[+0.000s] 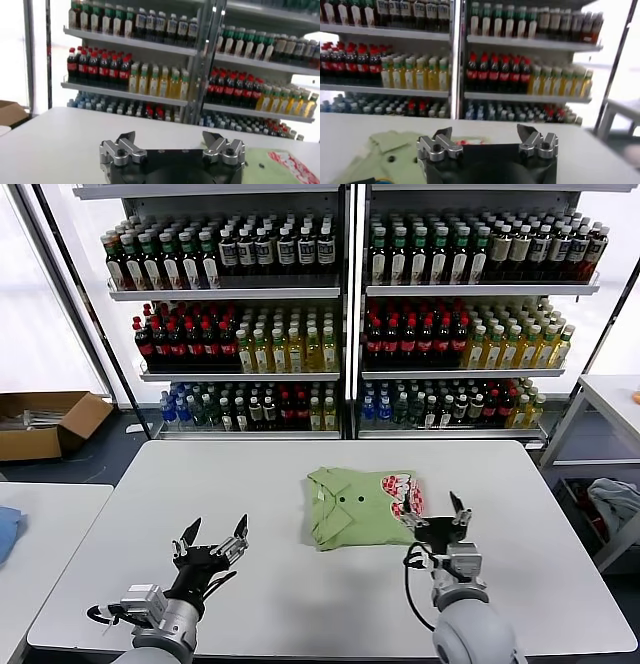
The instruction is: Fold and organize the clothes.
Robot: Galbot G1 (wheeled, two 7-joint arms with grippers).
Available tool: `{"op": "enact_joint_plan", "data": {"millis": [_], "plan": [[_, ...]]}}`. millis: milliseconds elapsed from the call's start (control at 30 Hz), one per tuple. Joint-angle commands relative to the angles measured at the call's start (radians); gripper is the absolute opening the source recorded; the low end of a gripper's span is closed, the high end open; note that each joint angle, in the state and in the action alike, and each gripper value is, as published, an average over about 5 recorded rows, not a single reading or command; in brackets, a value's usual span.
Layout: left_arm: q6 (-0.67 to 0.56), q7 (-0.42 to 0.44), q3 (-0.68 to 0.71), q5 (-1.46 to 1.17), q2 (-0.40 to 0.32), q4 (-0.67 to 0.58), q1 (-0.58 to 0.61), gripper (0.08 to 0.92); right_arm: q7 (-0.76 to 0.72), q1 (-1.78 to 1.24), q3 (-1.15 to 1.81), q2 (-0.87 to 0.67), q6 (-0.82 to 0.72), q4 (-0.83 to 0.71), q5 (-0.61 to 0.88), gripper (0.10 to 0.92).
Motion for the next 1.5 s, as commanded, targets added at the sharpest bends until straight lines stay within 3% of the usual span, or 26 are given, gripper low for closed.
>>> {"op": "enact_joint_plan", "data": {"millis": [33, 433, 1500], "plan": [[-0.089, 0.000, -0.003, 0.034, -0.025, -0.009, 0.001, 0.823, -0.062, -0.166, 0.250, -0.103, 0.154, 0.041, -0.096, 0.823], [-0.126, 0.010, -0.017, 0.078, -0.024, 0.021, 0.010, 0.823, -0.034, -0.189, 0.275, -0.044, 0.156, 0.045, -0.038, 0.823], [-0.147, 0.053, -0.014, 0.180, -0.038, 0.028, 0.010, 0.823, -0.073, -0.194, 0.215, -0.030, 0.173, 0.041, -0.096, 0.823]]}}
